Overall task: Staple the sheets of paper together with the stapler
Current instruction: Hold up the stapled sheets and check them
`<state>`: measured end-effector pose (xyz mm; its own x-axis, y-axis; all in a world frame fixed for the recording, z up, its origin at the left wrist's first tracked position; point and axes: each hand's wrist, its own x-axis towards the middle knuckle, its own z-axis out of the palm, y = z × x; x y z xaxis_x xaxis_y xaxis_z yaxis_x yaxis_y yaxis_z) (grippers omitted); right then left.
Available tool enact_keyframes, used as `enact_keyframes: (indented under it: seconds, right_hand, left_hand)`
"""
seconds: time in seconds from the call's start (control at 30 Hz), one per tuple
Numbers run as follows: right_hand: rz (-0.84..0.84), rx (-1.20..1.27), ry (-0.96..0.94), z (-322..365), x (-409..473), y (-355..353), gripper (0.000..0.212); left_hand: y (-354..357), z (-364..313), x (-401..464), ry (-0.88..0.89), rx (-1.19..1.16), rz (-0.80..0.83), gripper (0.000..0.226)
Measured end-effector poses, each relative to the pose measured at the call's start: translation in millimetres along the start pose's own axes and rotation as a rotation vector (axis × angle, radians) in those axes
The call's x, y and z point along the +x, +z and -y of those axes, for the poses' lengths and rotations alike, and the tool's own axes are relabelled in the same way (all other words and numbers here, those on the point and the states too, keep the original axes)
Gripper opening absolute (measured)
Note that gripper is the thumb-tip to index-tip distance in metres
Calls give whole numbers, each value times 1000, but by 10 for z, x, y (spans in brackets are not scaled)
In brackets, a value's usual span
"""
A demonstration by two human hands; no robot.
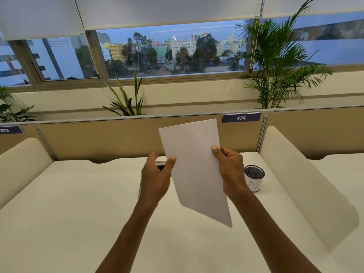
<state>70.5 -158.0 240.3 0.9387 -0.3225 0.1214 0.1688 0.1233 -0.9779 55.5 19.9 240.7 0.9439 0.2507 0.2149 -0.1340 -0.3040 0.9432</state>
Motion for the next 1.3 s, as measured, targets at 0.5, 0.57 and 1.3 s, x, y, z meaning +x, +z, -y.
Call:
enact_keyframes:
  seconds: [0.5, 0.57, 1.3]
  right_hand:
    - [71, -460, -499, -279, -380, 528, 53]
    - [70, -409, -536, -239, -401, 498, 50]
    - [195, 347, 183, -297, 199, -287, 42]
  left_hand:
    - [250, -312, -8, 30, -287, 245, 17]
    - [190, -316, 14, 39, -272, 206, 20]
    - [-308, -317, 89, 64, -335, 162, 25]
